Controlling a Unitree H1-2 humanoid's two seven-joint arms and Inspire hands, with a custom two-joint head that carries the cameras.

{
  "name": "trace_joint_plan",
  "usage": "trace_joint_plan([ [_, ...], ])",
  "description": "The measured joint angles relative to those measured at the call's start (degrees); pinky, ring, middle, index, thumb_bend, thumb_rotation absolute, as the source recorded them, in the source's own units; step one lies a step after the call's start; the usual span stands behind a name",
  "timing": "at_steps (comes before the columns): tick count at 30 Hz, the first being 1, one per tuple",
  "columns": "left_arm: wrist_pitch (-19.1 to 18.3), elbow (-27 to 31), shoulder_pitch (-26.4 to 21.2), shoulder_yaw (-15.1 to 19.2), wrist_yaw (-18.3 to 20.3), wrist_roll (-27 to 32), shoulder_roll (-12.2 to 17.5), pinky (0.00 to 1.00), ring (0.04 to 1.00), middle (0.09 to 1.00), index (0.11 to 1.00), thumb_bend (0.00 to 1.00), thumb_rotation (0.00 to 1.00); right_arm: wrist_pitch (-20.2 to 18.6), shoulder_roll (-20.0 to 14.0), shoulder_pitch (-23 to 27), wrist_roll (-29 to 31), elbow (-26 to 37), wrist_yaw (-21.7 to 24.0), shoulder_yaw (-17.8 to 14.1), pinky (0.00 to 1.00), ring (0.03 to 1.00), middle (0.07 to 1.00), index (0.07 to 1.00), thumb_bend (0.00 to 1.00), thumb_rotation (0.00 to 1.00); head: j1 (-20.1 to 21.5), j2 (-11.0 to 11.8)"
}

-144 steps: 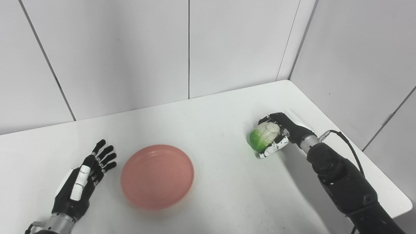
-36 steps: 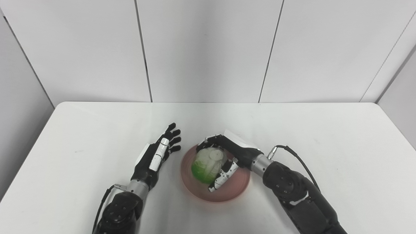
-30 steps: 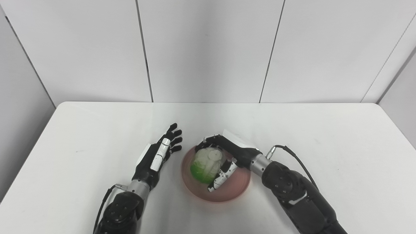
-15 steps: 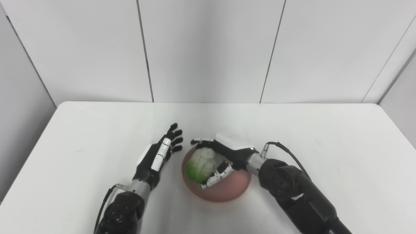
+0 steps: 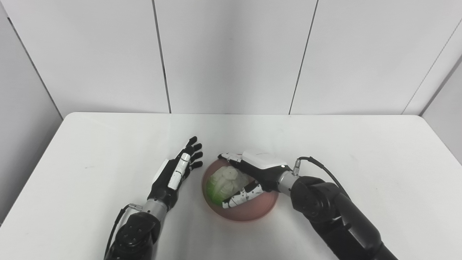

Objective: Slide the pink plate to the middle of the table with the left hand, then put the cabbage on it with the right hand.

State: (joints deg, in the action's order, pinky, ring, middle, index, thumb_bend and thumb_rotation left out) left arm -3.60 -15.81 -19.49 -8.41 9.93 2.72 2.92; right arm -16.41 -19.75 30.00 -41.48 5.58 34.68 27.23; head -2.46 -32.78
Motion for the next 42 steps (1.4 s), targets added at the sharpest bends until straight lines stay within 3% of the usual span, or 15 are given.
trace_joint_plan([
  [6, 0.0, 0.0, 0.0, -0.1, 0.0, 0.0, 0.1, 0.9, 0.93, 0.947, 0.946, 0.67, 1.0, -1.8, -0.4, -0.2, -1.0, 6.5, 2.8, -0.7, 0.88, 0.96, 0.961, 0.931, 0.83, 0.55, 0.4, 0.0],
  [15, 0.0, 0.0, 0.0, -0.2, 0.2, 0.0, 0.4, 0.9, 0.932, 0.95, 0.949, 0.7, 1.0, -3.3, -1.8, 0.9, -1.3, 12.4, 6.4, -3.8, 0.9, 0.965, 0.967, 0.941, 0.94, 0.58, 0.9, 0.4],
  [21, 0.0, -0.1, -0.1, -0.1, 0.6, 0.0, 0.6, 0.9, 0.94, 0.963, 0.957, 0.71, 1.0, -4.0, -1.2, 0.9, 1.3, 12.5, 6.4, -7.3, 0.74, 0.896, 0.945, 0.932, 0.96, 0.58, 1.0, 0.5],
  [25, 0.0, -0.2, -0.1, -0.1, 0.6, 0.0, 0.4, 0.91, 0.938, 0.958, 0.959, 0.7, 1.0, -1.4, -0.1, -0.3, 5.5, 10.8, 0.7, -10.9, 0.75, 0.882, 0.933, 0.948, 0.91, 0.62, 1.0, 0.6],
  [28, 0.0, -0.8, -0.4, 0.1, 0.7, 0.4, 0.4, 0.91, 0.938, 0.962, 0.968, 0.71, 1.0, 0.6, 0.6, -2.4, 7.6, 8.7, -4.1, -13.2, 0.78, 0.902, 0.957, 0.987, 0.9, 0.74, 1.1, 1.1],
  [33, 0.3, -1.2, -0.7, 0.1, 1.0, 0.5, 0.5, 0.89, 0.929, 0.955, 0.963, 0.69, 1.0, 1.6, 2.3, -6.3, 10.5, 3.3, -11.1, -16.5, 0.86, 0.956, 0.997, 1.0, 0.83, 0.86, 1.1, 1.2],
  [35, 0.6, -1.3, -0.6, 0.1, 1.1, 0.5, 0.5, 0.89, 0.931, 0.958, 0.968, 0.7, 1.0, 2.2, 3.4, -8.1, 12.6, 1.1, -14.1, -18.6, 0.9, 0.99, 1.0, 1.0, 0.79, 0.96, 1.1, 1.3],
  [39, 1.3, -1.7, -0.6, 0.2, 1.1, 0.5, 0.5, 0.9, 0.931, 0.951, 0.959, 0.71, 1.0, 3.7, 4.9, -10.2, 15.2, -1.9, -19.3, -21.6, 0.93, 0.999, 1.0, 1.0, 0.8, 1.0, 1.2, 1.7],
  [42, 2.1, -2.0, -0.5, 0.2, 1.1, 0.5, 0.5, 0.89, 0.93, 0.953, 0.961, 0.72, 1.0, 3.7, 5.2, -11.3, 18.0, -3.3, -20.3, -22.9, 0.93, 0.994, 1.0, 1.0, 0.81, 1.0, 1.3, 1.8],
])
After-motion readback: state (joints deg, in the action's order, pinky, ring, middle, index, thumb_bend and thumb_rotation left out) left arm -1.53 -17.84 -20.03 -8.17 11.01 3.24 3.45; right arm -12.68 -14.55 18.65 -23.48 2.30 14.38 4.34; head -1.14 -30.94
